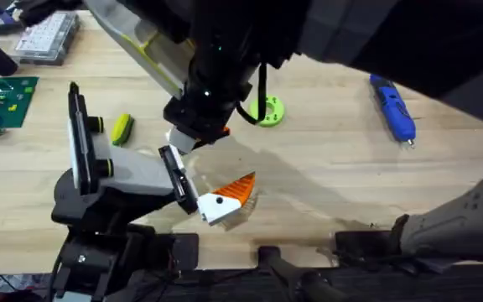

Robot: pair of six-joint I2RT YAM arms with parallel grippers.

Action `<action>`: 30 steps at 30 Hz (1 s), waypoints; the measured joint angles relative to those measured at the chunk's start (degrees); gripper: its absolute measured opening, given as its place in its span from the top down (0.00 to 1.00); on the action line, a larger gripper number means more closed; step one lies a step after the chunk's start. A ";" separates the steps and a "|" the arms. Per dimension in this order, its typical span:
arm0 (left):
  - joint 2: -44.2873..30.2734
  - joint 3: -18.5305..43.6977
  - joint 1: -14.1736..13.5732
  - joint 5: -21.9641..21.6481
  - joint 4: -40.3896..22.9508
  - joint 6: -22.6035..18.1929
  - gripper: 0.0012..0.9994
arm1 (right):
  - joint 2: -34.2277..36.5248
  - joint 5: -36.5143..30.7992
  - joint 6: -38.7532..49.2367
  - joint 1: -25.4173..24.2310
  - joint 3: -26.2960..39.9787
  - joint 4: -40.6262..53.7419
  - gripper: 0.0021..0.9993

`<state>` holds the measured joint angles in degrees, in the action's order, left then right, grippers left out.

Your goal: Pick up the gripper from the table and insert it into the empty holder that is missing its gripper. Then pick up a screw, insert it into the mounting hole, and use the screwdriver to tighten it. Finally, clean up the table by picking up the vegetable and placing it into the bucket.

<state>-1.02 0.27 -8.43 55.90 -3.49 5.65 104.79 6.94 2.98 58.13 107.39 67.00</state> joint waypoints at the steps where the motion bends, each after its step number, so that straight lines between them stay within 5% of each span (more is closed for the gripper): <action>1: 0.00 0.00 0.00 0.00 0.00 -0.02 0.01 | -0.02 0.00 0.00 0.00 0.13 0.19 0.72; 21: 0.00 0.00 -0.02 0.00 -0.02 0.00 0.01 | -0.02 0.00 0.00 0.00 0.44 0.22 0.80; 26: 0.00 0.00 0.00 0.00 -0.02 0.00 0.01 | -0.02 0.02 -0.19 0.00 0.44 0.20 0.99; 30: 0.00 0.00 0.00 0.00 -0.02 0.00 0.01 | -0.02 0.02 -0.17 0.00 0.46 0.20 0.99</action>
<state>-1.02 0.27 -8.43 55.90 -3.51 5.65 104.77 6.96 2.81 58.13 107.85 67.20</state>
